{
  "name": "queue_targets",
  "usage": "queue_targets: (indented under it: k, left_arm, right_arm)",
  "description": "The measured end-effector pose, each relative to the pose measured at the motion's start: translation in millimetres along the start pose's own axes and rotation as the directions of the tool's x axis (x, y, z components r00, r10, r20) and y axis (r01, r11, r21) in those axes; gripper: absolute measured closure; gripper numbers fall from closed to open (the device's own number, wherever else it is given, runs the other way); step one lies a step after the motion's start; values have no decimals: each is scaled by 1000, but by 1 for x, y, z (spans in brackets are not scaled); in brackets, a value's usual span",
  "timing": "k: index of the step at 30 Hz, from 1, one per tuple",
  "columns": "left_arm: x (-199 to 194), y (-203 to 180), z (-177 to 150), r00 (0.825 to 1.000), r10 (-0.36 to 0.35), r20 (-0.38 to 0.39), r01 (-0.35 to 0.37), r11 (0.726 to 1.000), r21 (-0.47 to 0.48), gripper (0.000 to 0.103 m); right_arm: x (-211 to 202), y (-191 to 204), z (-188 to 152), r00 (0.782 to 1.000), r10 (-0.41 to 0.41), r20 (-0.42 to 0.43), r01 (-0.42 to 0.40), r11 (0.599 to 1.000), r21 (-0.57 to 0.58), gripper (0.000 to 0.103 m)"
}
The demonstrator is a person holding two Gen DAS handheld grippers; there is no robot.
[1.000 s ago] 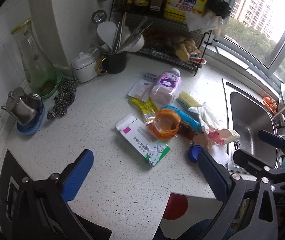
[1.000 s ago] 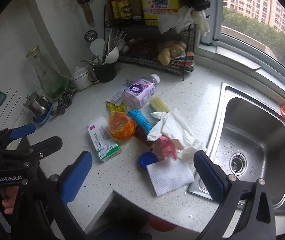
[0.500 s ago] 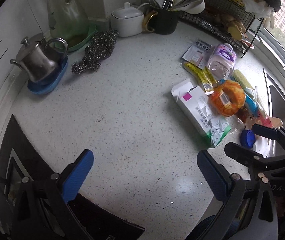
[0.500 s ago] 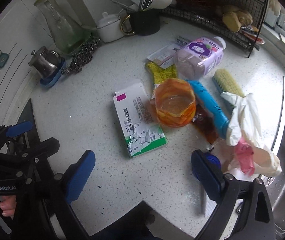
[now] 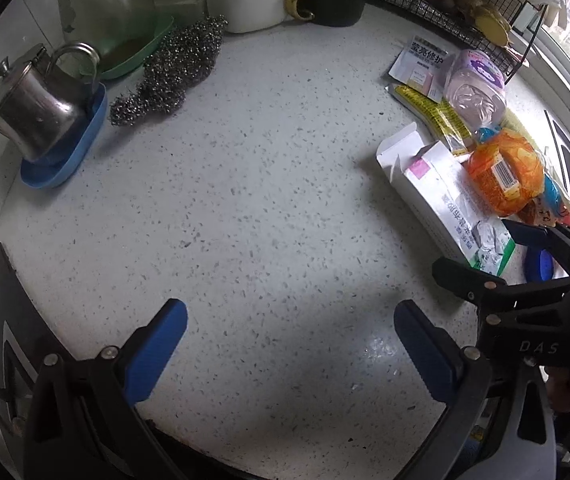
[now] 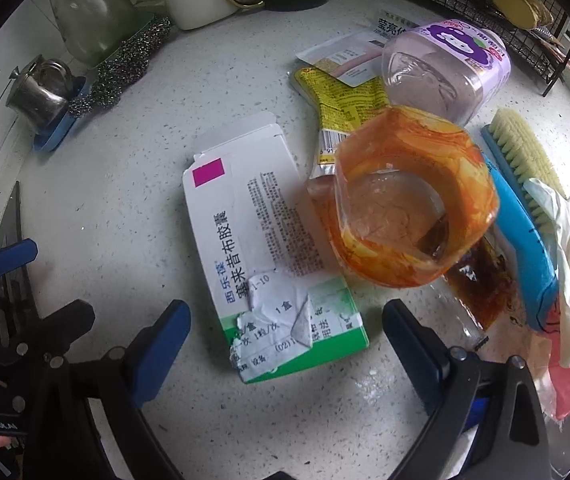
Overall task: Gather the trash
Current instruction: 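Reach the right tool to the white-and-green medicine box and grasp it, then grasp the orange plastic cup with the left tool while the right tool holds the box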
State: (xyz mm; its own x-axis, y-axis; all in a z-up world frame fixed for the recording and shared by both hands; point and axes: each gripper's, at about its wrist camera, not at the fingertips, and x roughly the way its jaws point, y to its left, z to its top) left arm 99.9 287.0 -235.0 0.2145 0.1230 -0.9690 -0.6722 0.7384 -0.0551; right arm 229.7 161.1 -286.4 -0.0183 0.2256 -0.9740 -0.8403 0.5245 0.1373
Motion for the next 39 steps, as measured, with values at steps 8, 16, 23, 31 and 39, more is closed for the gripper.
queue_targets:
  k: [8, 16, 23, 31, 39]
  left_arm:
    - [4, 8, -5, 1000, -11, -6, 11, 1000, -25, 0]
    - [-26, -14, -12, 999, -24, 32, 24, 1000, 3, 0]
    - [-68, -49, -6, 992, -74, 100, 66, 995, 78, 0]
    - [-81, -100, 26, 988, -78, 131, 49, 976, 213, 0]
    - [-42, -144, 73, 989, -132, 68, 103, 940, 326, 0]
  right_arm:
    - [5, 23, -2, 998, -35, 48, 38, 996, -76, 41]
    - [-23, 23, -26, 998, 6, 69, -1, 998, -69, 42]
    - [-84, 9, -43, 986, 3, 167, 1, 1000, -22, 42]
    - [-138, -39, -60, 961, -84, 264, 55, 992, 116, 42]
    - [-148, -81, -55, 948, -219, 232, 145, 943, 301, 42]
